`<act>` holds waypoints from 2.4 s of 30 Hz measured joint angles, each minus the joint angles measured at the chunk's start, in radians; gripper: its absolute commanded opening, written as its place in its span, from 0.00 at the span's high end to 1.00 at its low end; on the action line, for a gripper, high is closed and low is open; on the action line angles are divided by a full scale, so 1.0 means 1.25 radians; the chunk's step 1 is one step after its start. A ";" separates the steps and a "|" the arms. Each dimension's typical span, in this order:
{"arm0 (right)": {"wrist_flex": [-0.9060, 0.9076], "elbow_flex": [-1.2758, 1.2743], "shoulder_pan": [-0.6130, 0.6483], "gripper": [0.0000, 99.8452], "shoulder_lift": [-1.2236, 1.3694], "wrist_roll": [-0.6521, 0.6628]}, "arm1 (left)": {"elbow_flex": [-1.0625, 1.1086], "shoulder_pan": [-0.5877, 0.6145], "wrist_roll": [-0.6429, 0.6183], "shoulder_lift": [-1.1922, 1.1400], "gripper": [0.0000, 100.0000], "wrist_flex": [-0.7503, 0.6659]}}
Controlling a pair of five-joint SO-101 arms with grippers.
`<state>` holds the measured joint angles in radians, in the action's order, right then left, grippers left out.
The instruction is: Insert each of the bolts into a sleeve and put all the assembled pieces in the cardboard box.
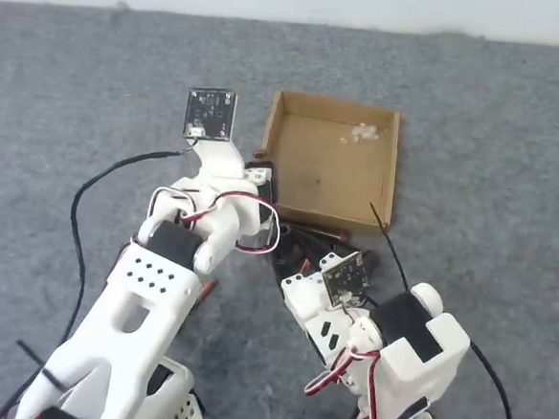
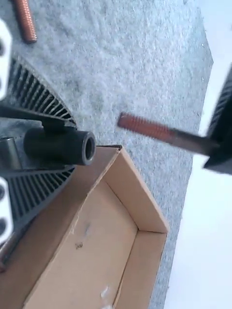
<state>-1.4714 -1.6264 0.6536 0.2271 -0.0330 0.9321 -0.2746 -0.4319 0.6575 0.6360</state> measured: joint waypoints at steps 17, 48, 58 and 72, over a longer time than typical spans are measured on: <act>0.000 0.000 -0.002 0.99 0.001 0.000 | 0.137 -0.061 0.000 0.000 0.99 -0.164; 0.000 0.000 0.005 0.99 0.001 0.000 | 0.439 -0.066 -0.002 0.266 0.99 -0.464; 0.000 0.000 0.005 0.99 0.001 0.000 | 0.466 -0.070 -0.002 0.266 0.99 -0.514; 0.000 -0.001 0.005 0.99 0.001 0.000 | 0.493 -0.096 0.036 0.282 0.99 -0.516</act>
<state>-1.4714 -1.6280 0.6598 0.2286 -0.0330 1.5489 -0.3943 -0.3874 1.0104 -0.0084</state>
